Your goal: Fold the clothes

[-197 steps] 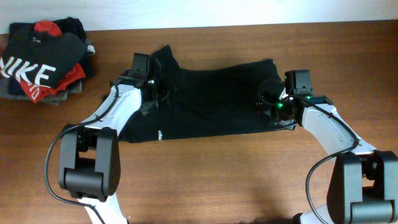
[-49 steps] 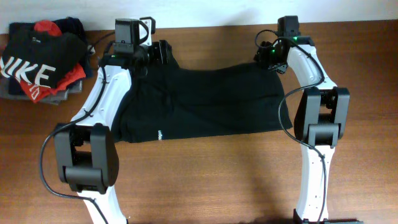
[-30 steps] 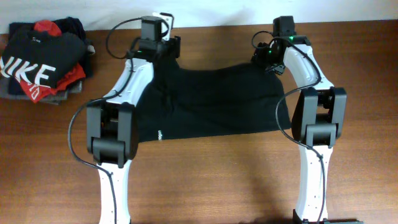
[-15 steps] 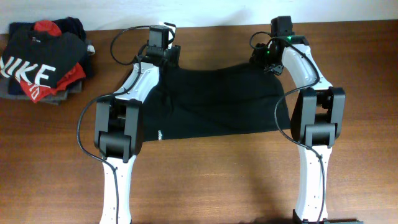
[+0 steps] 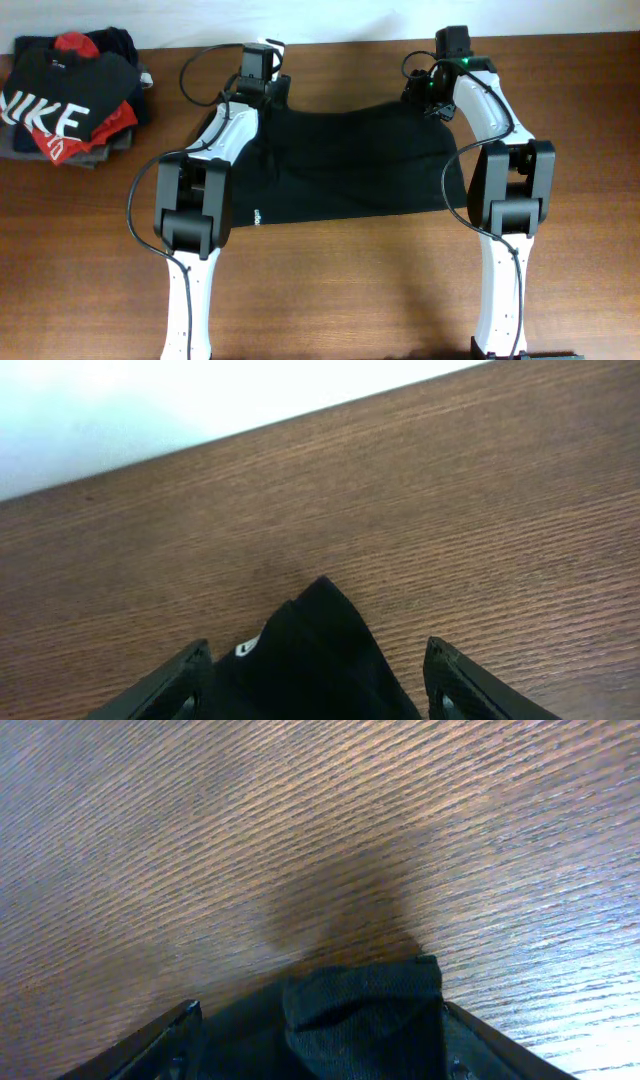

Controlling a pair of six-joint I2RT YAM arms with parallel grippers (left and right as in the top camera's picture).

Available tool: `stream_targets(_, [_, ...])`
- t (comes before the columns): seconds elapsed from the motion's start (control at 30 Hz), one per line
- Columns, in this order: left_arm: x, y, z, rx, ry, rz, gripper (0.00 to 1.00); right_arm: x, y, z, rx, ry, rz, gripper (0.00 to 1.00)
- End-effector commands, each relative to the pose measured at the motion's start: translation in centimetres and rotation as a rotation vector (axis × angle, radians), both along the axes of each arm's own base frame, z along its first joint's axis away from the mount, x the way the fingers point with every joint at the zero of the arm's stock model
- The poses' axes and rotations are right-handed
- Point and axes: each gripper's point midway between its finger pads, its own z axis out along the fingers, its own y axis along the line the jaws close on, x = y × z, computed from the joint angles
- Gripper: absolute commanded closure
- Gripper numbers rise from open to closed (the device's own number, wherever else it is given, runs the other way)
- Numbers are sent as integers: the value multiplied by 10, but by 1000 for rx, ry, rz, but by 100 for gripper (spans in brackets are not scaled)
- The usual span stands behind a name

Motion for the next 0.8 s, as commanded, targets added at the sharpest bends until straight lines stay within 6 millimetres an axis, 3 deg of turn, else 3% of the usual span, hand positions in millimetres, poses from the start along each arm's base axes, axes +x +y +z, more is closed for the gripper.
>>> stream_targets(0.0, [4, 7, -3, 16, -4, 9, 33, -7, 8, -21, 2, 52, 2, 24])
stream_targets(0.17, [4, 8, -4, 17, -3, 9, 35, -7, 8, -21, 2, 51, 2, 24])
stream_targets(0.43, [4, 8, -4, 17, -4, 10, 66, -8, 8, -21, 2, 53, 2, 24])
stream_targets(0.6, [4, 8, -4, 17, -4, 10, 78, -8, 9, -21, 2, 53, 5, 24])
stream_targets(0.67, [4, 8, -4, 17, -4, 10, 79, -8, 10, -21, 2, 53, 6, 24])
stream_targets(0.77, [5, 8, -4, 20, -5, 14, 88, -8, 10, -21, 2, 52, 6, 24])
